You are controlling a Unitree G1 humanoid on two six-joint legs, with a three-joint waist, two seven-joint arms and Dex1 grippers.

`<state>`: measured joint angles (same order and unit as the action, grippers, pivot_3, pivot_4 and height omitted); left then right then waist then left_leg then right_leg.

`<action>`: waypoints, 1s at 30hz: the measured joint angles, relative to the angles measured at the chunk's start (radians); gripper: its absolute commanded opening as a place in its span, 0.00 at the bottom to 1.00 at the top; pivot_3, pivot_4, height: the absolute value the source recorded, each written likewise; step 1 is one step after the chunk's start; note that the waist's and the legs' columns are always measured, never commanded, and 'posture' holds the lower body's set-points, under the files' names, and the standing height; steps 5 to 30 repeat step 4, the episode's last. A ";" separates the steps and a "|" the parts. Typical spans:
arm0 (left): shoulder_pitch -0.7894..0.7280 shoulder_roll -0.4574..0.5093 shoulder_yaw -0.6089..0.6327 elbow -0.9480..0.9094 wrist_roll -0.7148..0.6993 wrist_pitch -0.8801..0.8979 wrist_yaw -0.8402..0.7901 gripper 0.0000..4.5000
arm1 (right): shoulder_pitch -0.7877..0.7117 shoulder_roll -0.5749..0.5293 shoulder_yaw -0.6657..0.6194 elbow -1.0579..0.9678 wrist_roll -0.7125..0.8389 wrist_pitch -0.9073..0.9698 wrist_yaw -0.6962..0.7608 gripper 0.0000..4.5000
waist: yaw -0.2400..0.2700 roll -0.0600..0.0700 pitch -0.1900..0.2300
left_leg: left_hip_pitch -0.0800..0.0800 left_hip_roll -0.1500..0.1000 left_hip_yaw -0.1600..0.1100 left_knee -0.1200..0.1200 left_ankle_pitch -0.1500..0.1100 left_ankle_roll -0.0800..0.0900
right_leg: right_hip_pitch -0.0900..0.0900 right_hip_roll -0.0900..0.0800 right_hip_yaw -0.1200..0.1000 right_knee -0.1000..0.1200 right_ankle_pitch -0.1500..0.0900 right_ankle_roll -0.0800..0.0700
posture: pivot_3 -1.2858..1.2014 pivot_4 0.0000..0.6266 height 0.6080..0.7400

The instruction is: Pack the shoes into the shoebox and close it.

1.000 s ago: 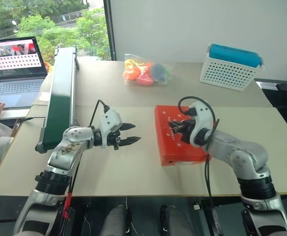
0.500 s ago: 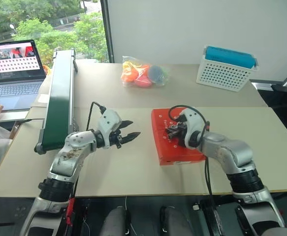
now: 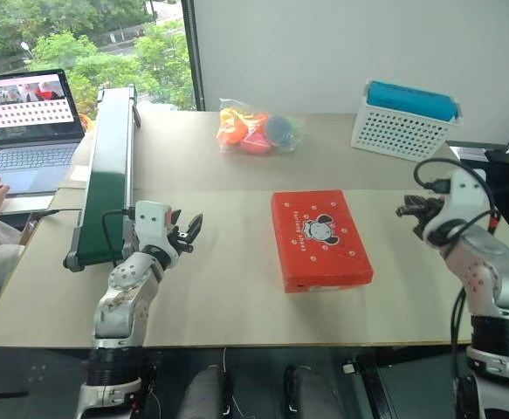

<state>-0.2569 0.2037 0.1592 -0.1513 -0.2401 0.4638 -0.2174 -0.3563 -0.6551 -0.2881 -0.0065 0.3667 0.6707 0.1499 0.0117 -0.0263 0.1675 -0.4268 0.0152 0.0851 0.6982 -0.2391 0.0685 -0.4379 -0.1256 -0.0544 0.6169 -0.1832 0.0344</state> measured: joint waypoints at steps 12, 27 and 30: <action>0.009 -0.022 0.014 -0.021 0.008 0.020 0.076 0.61 | 0.043 -0.004 -0.009 0.095 -0.088 -0.132 0.001 0.00 | -0.003 0.000 0.000 | 0.001 0.000 0.001 0.000 0.000 0.000 | 0.000 0.001 0.002 0.000 0.000 0.000 | 0.52 0.24 0.76; 0.009 -0.022 0.014 -0.021 0.008 0.020 0.076 0.61 | 0.043 -0.004 -0.009 0.095 -0.088 -0.132 0.001 0.00 | -0.003 0.000 0.000 | 0.001 0.000 0.001 0.000 0.000 0.000 | 0.000 0.001 0.002 0.000 0.000 0.000 | 0.52 0.24 0.76; 0.009 -0.022 0.014 -0.021 0.008 0.020 0.076 0.61 | 0.043 -0.004 -0.009 0.095 -0.088 -0.132 0.001 0.00 | -0.003 0.000 0.000 | 0.001 0.000 0.001 0.000 0.000 0.000 | 0.000 0.001 0.002 0.000 0.000 0.000 | 0.52 0.24 0.76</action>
